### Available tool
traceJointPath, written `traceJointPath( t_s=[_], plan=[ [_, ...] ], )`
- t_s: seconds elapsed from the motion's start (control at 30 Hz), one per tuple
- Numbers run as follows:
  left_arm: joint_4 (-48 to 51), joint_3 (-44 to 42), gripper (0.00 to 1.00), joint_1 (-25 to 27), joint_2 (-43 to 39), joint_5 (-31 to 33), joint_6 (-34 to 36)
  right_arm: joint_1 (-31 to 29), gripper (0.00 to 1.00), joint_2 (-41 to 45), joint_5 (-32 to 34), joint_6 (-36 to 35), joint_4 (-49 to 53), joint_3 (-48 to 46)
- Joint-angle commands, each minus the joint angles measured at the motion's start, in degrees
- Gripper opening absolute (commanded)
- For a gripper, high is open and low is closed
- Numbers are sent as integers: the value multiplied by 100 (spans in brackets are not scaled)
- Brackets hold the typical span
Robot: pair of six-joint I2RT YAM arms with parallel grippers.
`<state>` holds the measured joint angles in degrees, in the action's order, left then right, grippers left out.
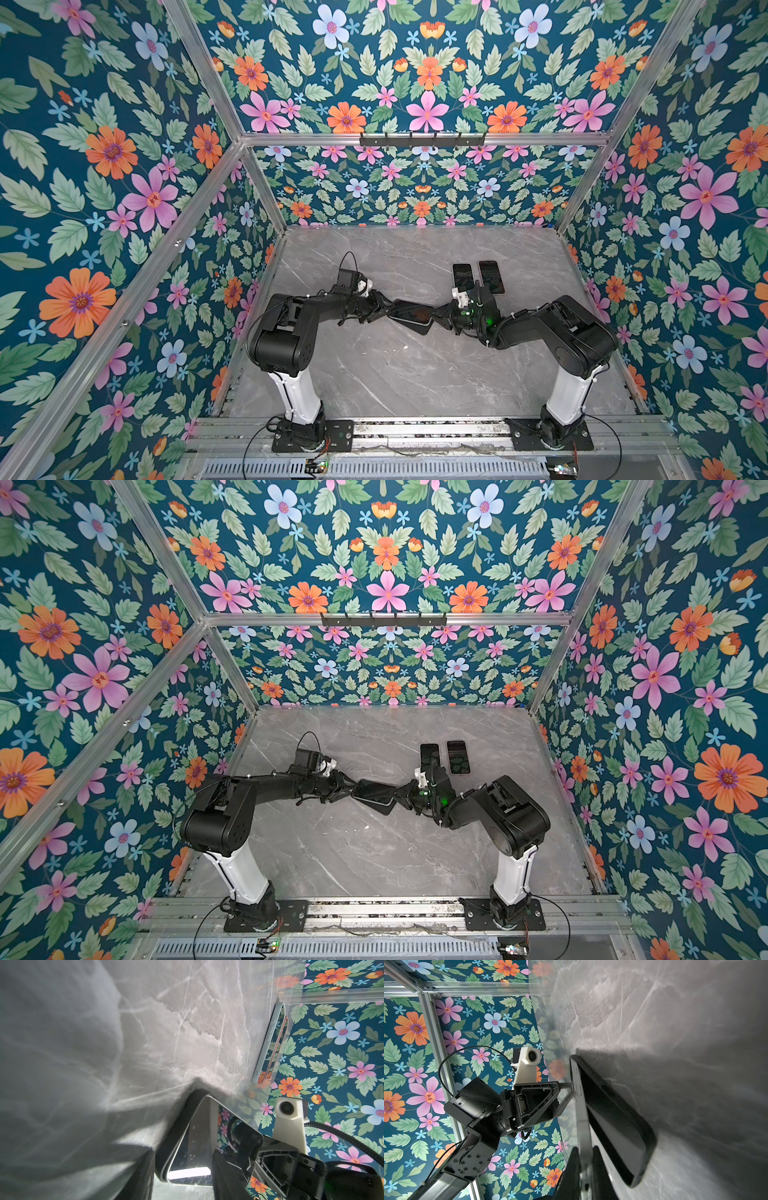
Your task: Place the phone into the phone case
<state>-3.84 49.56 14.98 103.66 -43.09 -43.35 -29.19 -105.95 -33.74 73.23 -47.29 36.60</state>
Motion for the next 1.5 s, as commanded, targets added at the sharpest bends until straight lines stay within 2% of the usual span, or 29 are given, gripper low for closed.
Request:
traceJointPath(
  t_s=[0.0,0.67,0.9,1.0,1.17,1.47],
  plan=[
    [-38,-24,47,0,-2,-50,-20,-12,0,-105,9,95,115,-12],
    [-109,-126,45,78,-88,2,-128,-15,0,-403,-37,72,-82,-66],
    [-37,-197,40,84,-187,50,-115,-13,2,-414,-12,-7,13,-83],
    [357,-124,32,84,-240,211,101,-10,3,-374,-1,-105,184,-55],
    [967,94,25,90,-267,609,443,-12,4,-346,8,-152,262,-31],
    [964,19,21,92,-232,635,481,-13,4,-395,-1,-165,260,-16]
  ],
)
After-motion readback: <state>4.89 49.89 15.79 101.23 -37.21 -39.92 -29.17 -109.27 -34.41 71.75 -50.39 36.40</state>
